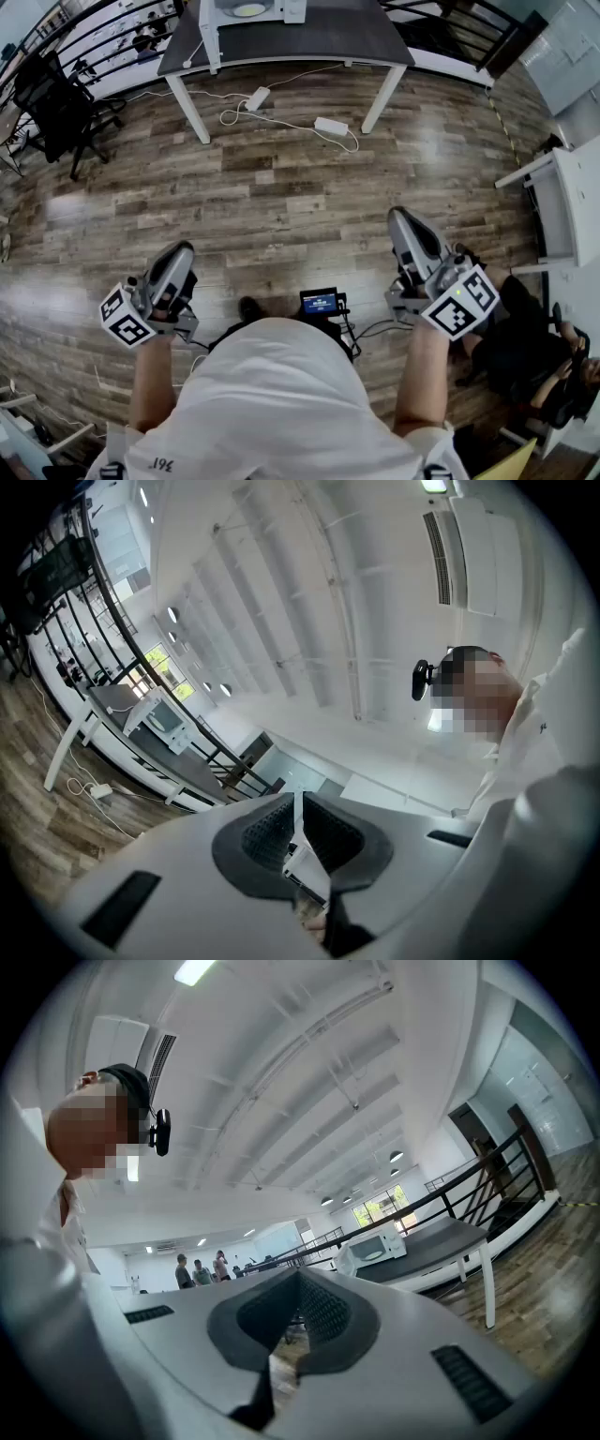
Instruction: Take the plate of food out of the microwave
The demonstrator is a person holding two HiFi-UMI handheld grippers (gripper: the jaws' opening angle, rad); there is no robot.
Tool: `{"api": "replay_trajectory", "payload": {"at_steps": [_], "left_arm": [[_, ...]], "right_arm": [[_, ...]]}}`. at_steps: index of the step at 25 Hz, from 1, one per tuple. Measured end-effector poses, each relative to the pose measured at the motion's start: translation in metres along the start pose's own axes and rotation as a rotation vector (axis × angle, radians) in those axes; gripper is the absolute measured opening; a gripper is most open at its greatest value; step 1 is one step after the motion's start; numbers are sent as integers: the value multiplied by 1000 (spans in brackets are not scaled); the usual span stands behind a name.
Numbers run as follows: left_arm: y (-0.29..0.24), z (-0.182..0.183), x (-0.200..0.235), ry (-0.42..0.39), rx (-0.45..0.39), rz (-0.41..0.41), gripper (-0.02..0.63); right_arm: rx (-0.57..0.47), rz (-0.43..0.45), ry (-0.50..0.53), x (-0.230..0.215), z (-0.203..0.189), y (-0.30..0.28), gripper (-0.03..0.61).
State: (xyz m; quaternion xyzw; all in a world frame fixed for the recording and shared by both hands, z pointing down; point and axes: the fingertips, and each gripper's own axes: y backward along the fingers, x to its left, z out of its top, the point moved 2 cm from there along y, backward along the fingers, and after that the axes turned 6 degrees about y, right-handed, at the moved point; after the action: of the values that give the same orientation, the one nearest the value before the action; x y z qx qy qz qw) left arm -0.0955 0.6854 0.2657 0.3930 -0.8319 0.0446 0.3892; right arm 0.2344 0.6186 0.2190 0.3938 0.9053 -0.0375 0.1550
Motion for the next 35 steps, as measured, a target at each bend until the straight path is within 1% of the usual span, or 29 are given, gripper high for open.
{"api": "replay_trajectory", "payload": {"at_steps": [8, 12, 21, 26, 31, 35], "left_arm": [[-2, -7, -2, -4, 19, 9, 34], [-5, -8, -6, -5, 24, 9, 34], [-9, -15, -13, -15, 40, 0, 34], [-16, -18, -18, -12, 49, 0, 34], [-27, -19, -18, -20, 53, -2, 34], [-34, -26, -19, -8, 57, -5, 34]], "right_arm": [[62, 38, 56, 16, -14, -9, -11], [72, 47, 70, 19, -15, -10, -11], [69, 36, 100, 18, -13, -6, -11], [74, 6, 107, 11, -10, 1, -11], [71, -6, 120, 2, -7, 2, -11], [78, -16, 130, -2, -8, 10, -11]]}}
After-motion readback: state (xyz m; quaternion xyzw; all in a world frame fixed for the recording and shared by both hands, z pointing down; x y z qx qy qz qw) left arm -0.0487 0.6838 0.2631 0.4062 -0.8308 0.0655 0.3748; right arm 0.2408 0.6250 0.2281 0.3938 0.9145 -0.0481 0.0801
